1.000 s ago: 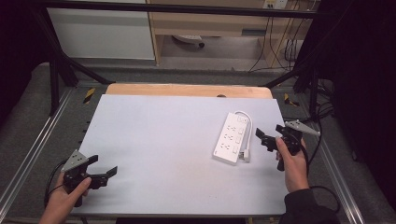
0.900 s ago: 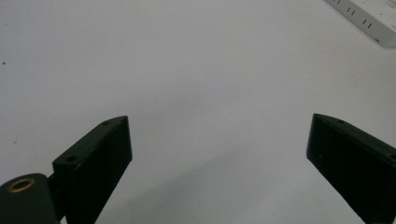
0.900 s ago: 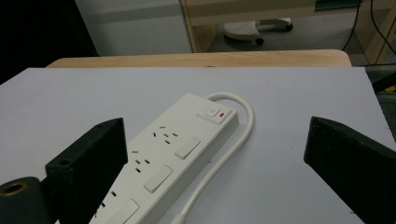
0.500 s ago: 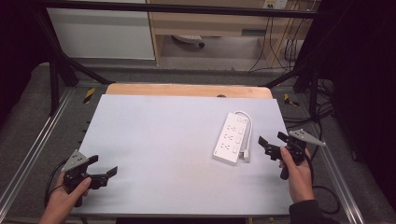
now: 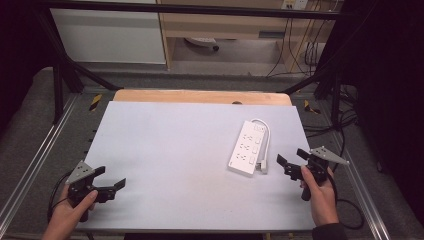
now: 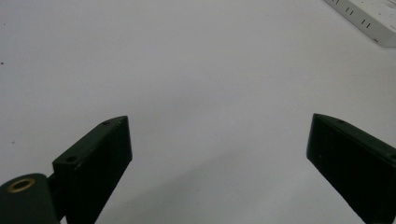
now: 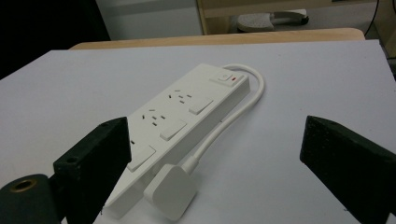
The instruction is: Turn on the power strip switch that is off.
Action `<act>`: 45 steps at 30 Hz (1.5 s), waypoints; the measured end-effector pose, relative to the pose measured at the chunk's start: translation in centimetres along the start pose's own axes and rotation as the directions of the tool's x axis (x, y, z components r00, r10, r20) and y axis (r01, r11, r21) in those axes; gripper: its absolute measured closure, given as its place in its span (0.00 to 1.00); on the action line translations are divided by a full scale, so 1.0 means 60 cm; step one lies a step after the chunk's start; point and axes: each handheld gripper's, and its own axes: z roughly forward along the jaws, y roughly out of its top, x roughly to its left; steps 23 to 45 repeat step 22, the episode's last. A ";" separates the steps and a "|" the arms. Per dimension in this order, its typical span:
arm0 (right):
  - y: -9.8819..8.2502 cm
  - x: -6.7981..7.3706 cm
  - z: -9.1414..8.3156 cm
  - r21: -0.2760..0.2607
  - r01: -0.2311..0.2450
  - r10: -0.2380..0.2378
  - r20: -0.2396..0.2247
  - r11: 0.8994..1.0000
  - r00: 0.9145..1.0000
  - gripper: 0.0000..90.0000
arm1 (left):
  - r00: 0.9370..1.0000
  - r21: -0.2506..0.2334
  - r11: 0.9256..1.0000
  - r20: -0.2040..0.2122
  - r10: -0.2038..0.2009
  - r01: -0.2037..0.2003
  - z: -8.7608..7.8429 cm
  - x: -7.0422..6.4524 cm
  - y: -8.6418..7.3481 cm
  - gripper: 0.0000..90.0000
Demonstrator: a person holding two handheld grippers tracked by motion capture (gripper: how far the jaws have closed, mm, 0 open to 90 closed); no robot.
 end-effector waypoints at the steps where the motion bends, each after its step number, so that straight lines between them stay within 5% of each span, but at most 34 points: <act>1: -0.004 0.002 0.000 0.008 0.006 -0.006 0.001 1.000 1.000 0.10 | 1.000 0.000 1.000 0.000 0.000 0.000 0.000 0.000 0.000 0.08; 14: -0.061 0.029 0.025 0.131 0.101 -0.097 -0.034 0.986 0.995 0.09 | 1.000 0.000 1.000 0.005 0.006 -0.006 -0.001 -0.001 0.000 0.08; 22: -0.085 0.054 0.040 0.222 0.216 -0.201 -0.088 0.951 0.976 0.07 | 1.000 -0.001 1.000 0.005 0.008 -0.008 0.000 -0.002 0.001 0.08; 45: -0.085 0.054 0.040 0.222 0.216 -0.201 -0.088 0.951 0.976 0.07 | 1.000 -0.001 1.000 0.005 0.008 -0.008 0.000 -0.002 0.001 0.08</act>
